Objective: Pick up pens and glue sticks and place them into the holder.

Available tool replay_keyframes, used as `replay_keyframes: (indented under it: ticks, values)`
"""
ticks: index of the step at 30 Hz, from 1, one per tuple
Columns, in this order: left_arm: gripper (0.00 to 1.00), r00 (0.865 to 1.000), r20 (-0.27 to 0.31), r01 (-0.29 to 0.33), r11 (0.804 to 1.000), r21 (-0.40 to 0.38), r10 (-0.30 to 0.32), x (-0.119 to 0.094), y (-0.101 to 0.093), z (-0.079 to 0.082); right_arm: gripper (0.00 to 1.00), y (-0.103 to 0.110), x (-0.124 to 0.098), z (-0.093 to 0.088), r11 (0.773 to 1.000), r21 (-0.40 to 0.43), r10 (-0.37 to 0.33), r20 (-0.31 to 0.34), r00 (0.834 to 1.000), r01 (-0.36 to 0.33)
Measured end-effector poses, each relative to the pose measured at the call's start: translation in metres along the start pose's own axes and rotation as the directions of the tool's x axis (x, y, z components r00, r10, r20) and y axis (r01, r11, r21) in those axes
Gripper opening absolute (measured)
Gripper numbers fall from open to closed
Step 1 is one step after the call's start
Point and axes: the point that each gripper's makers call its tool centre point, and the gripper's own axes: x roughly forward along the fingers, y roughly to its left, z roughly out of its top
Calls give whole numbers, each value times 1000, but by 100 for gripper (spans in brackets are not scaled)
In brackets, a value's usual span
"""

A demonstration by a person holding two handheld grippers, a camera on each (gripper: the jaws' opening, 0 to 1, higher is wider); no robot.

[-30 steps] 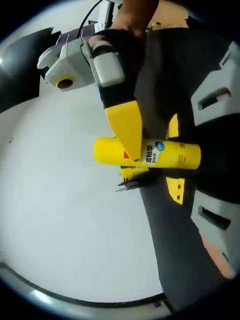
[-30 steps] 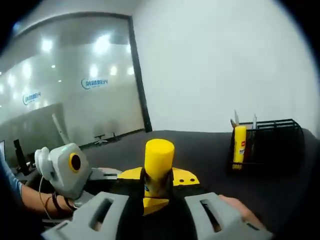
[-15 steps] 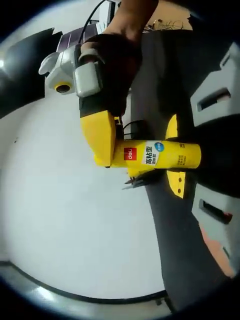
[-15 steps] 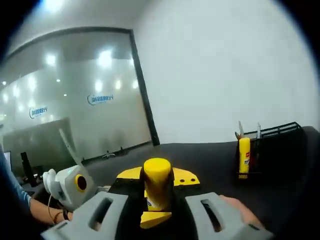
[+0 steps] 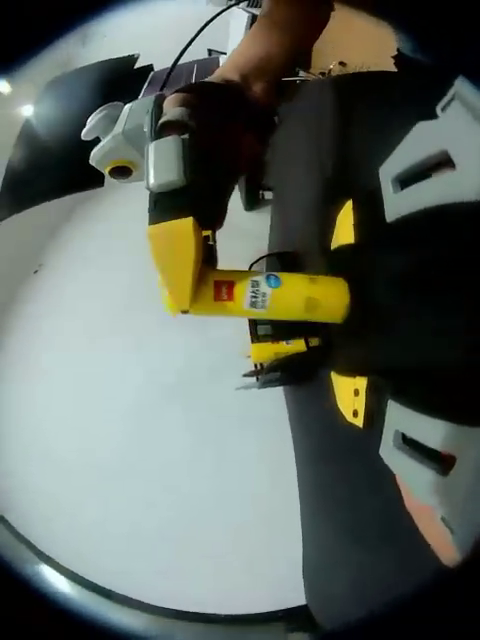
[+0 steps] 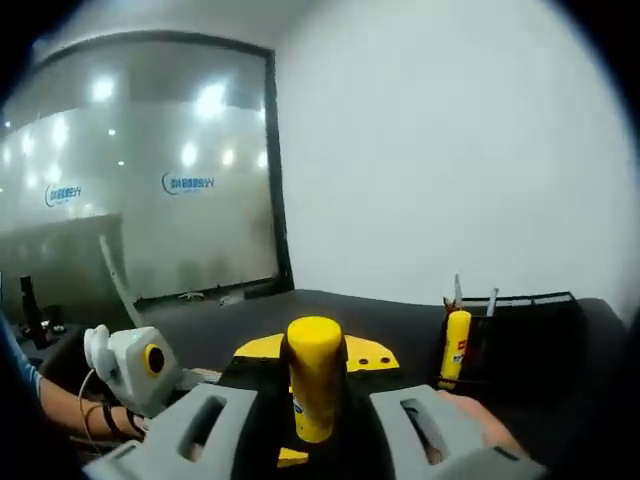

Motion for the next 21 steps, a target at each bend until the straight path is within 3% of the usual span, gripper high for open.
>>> replay_keyframes:
  ticks: [4,7,17,21]
  values:
    - [49,1000,1,9,999,-46,-9,-3,6,-4,17,-24,-5,12,999,-7,-50,22,999,50]
    - [59,1000,8,15,997,-71,-15,-4,8,-8,17,-39,-8,20,997,-12,-78,34,996,78]
    - [77,1000,0,21,990,-140,-21,-5,16,-25,17,-76,-14,38,989,-28,-142,54,988,144]
    - [83,999,27,32,985,-168,-28,-4,16,-21,17,-87,-15,42,986,-34,-160,56,986,162]
